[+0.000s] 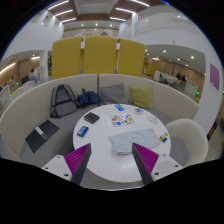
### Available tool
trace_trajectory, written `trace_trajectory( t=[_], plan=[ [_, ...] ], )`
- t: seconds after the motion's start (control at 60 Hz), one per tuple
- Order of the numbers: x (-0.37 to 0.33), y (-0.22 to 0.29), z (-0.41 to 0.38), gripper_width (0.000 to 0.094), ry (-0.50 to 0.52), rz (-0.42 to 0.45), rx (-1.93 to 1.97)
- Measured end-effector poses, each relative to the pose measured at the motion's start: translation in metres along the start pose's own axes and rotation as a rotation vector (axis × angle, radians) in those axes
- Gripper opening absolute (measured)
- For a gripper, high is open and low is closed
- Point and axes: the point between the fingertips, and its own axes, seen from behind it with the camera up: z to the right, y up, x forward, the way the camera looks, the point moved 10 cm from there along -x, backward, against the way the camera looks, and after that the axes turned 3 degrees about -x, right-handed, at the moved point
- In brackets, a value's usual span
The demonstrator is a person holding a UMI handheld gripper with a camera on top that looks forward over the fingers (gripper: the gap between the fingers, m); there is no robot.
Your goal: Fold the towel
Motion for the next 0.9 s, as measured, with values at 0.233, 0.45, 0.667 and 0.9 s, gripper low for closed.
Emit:
trace_trajectory(
  t=[0.233, 0.45, 0.667, 0.9],
  plan=[
    [0.067, -0.038, -0.015, 0.087, 0.012, 0.049, 0.012],
    [0.155, -0.085, -0.007, 0.0868, -0.012, 0.056, 0.023],
    [0.25, -0.118, 0.007, 0.0869, -0.026, 0.016, -0.031],
    [0.338, -0.128, 0.018, 0.0863, -0.018, -0.027, -0.093]
  ],
)
